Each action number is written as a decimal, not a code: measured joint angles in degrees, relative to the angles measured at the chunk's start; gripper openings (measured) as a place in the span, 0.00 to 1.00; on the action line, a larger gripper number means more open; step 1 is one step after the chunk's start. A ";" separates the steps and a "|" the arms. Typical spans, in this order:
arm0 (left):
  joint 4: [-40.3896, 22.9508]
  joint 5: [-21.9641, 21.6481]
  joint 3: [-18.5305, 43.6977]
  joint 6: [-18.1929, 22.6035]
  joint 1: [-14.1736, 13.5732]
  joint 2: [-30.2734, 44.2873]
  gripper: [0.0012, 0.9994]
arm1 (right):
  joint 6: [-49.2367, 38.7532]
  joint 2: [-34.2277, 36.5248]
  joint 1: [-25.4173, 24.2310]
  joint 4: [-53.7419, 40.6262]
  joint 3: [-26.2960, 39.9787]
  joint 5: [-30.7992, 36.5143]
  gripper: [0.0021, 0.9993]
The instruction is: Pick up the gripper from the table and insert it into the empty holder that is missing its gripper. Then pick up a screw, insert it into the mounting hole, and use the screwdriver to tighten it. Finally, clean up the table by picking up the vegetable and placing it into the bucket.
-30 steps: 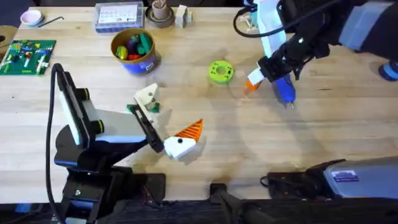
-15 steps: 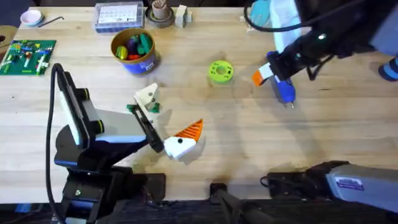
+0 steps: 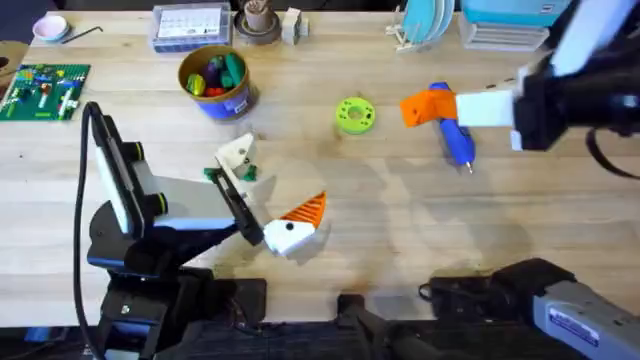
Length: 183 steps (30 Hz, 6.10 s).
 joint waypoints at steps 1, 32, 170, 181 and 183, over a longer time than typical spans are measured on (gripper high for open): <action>0.00 -0.01 0.00 0.01 0.00 0.01 0.99 | 0.83 -1.12 0.00 -0.23 -0.15 -1.53 0.01; 0.02 0.04 0.00 0.85 0.00 0.00 0.99 | 46.79 28.43 7.26 76.46 -27.71 -59.98 0.01; -1.07 9.24 0.00 1.09 -0.22 0.02 0.99 | 33.96 40.32 4.81 73.52 -20.45 -24.28 0.99; -1.07 9.25 0.00 1.09 -0.22 0.02 0.99 | 4.09 29.04 4.70 35.82 -6.59 -0.53 0.99; -1.07 9.25 0.00 1.09 -0.22 0.02 0.99 | 1.45 29.28 4.70 35.30 -6.45 2.21 0.99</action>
